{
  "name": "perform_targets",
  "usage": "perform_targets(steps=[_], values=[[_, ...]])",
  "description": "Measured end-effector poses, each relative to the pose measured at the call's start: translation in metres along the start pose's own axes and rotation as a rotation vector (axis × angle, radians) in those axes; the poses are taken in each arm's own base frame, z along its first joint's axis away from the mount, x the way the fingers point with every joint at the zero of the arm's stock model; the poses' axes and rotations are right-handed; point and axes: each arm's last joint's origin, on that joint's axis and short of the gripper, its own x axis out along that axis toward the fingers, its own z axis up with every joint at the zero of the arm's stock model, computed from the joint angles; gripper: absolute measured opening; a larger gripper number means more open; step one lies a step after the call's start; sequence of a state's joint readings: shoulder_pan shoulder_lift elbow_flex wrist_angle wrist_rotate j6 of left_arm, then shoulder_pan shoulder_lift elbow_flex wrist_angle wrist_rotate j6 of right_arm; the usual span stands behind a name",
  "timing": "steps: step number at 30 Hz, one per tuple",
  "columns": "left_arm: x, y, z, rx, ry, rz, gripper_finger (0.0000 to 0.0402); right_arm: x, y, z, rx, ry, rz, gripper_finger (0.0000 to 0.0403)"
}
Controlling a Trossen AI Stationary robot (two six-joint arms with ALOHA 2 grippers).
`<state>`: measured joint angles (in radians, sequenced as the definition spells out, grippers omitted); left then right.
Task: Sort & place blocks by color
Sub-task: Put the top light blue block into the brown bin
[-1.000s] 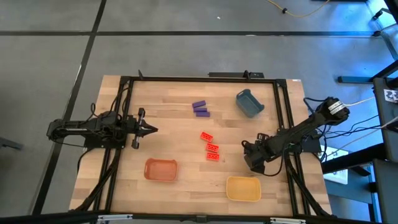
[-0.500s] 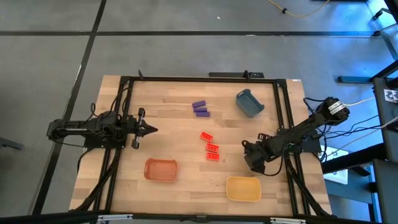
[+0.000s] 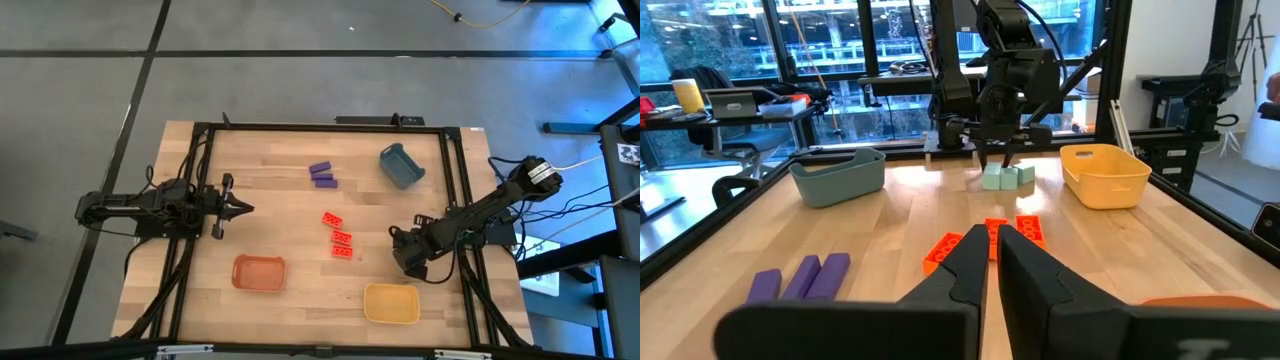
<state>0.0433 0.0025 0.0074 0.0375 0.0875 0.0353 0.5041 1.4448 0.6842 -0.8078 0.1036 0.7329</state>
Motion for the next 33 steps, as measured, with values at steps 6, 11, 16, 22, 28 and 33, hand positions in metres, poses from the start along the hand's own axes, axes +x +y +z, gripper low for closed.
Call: perform_targets(steps=[6, 11, 16, 22, 28, 33], values=[[0.000, 0.000, 0.000, 0.000, 0.000, 0.000, 0.0009, -0.001, 0.000, 0.000, -0.007, -0.007, 0.012, 0.0139], [0.000, 0.000, 0.000, 0.000, 0.000, 0.000, 0.0003, -0.010, -0.002, -0.002, -0.005, -0.018, 0.044, 0.0139], [0.000, 0.000, 0.000, 0.000, 0.000, 0.000, 0.0001, -0.026, -0.012, -0.008, 0.011, -0.045, 0.073, 0.0139], [0.000, 0.000, 0.000, 0.000, 0.000, 0.000, 0.0011, -0.062, -0.025, -0.003, 0.105, -0.168, 0.232, 0.0139], [0.000, 0.000, 0.000, 0.000, 0.000, 0.000, 0.0019, -0.118, -0.029, 0.032, 0.234, -0.629, 0.532, 0.0139], [0.000, 0.000, 0.000, 0.000, 0.000, 0.000, 0.0015, -0.147, -0.034, 0.067, 0.297, -1.059, 0.624, 0.0139]])
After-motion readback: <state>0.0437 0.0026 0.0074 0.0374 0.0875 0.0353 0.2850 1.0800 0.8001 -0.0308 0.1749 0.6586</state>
